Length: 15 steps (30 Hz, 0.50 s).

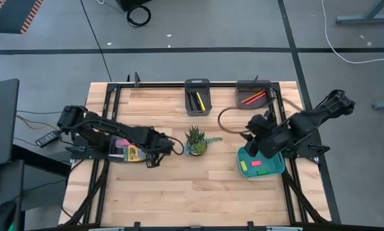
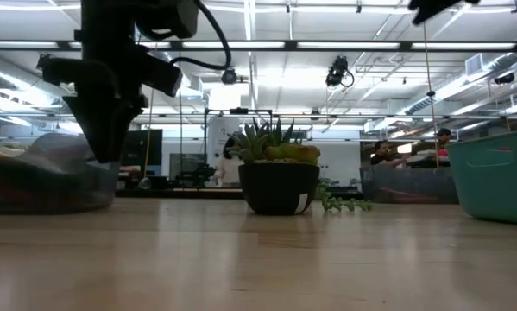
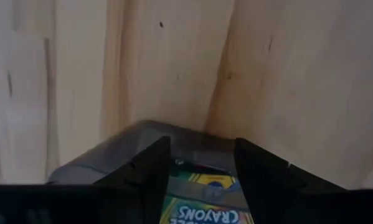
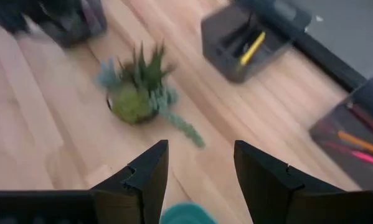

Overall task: Sort crayons/erasers/pens/pencils in bins
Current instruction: Adjust the bins

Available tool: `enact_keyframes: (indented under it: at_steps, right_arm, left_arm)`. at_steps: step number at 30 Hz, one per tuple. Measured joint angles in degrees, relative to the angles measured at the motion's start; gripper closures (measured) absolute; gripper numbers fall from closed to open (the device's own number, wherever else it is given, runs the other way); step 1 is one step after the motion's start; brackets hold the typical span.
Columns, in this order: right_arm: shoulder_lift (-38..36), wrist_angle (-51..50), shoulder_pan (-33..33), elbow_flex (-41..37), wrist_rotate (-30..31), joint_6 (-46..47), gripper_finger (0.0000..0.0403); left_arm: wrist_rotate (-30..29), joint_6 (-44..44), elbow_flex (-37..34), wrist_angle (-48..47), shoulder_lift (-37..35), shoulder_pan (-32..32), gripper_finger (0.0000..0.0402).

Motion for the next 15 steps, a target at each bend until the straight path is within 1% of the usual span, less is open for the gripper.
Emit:
enact_keyframes:
  at_steps: [4,11,13,15]
  right_arm:
    - [0.92,3.74,0.00,-7.13,-3.11,1.54,0.0215]
    - [2.00,14.89,-2.39,-17.33,-10.57,3.00,0.0215]
    - [2.28,21.91,-3.11,-19.40,-12.34,0.16,0.0215]
    - [3.50,31.11,-3.48,-21.39,-14.49,-6.95,0.0215]
  left_arm:
    - [0.53,-3.96,-0.07,0.26,-1.58,-1.44,0.0218]
    - [0.46,-10.33,0.07,-0.32,-5.89,-4.12,0.0223]
    - [-0.33,-11.86,0.97,-0.75,-7.16,-4.21,0.0227]
    - [-2.02,-13.06,2.94,-0.20,-8.36,-4.19,0.0230]
